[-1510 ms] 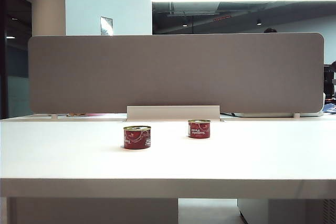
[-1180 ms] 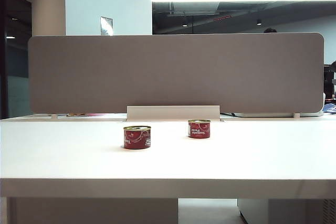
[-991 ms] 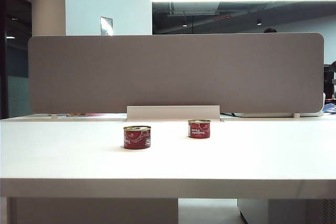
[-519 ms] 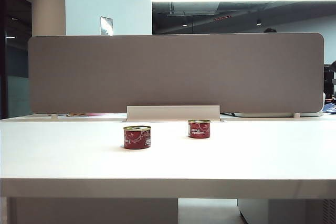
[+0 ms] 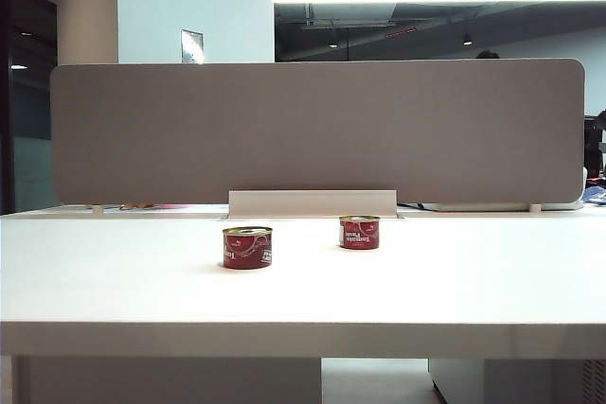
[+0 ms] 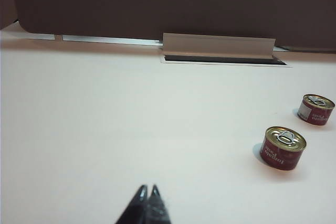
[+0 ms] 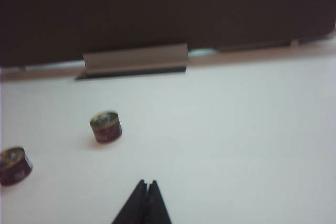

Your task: Stack a can of tomatoes on the right onto the can of tomatoes on the left.

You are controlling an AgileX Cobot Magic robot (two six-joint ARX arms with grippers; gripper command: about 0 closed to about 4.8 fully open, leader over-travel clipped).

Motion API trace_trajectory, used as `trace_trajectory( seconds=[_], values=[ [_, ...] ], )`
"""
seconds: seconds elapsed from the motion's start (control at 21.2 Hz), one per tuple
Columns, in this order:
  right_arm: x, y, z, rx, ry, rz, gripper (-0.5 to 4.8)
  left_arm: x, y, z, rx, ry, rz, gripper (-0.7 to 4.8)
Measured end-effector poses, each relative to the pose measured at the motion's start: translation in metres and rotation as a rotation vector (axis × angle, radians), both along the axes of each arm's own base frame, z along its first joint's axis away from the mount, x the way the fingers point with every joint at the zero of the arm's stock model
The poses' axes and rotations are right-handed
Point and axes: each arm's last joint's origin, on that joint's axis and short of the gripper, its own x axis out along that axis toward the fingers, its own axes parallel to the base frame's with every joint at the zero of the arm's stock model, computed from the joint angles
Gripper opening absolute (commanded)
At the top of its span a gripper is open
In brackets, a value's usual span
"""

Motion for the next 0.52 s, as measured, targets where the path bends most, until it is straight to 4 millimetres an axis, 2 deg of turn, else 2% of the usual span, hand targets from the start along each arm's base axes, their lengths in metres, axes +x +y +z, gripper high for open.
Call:
trace_trajectory(
  seconds=[0.19,0.52],
  values=[
    [-0.001,0.000,0.026,-0.012,-0.020,-0.003,-0.06,0.000,0.000,0.000,0.000,0.000,0.000,-0.06],
    [0.033,0.001,0.063,-0.045,0.137,0.004,-0.05,0.000,0.000,0.000,0.000,0.000,0.000,-0.06]
  ],
)
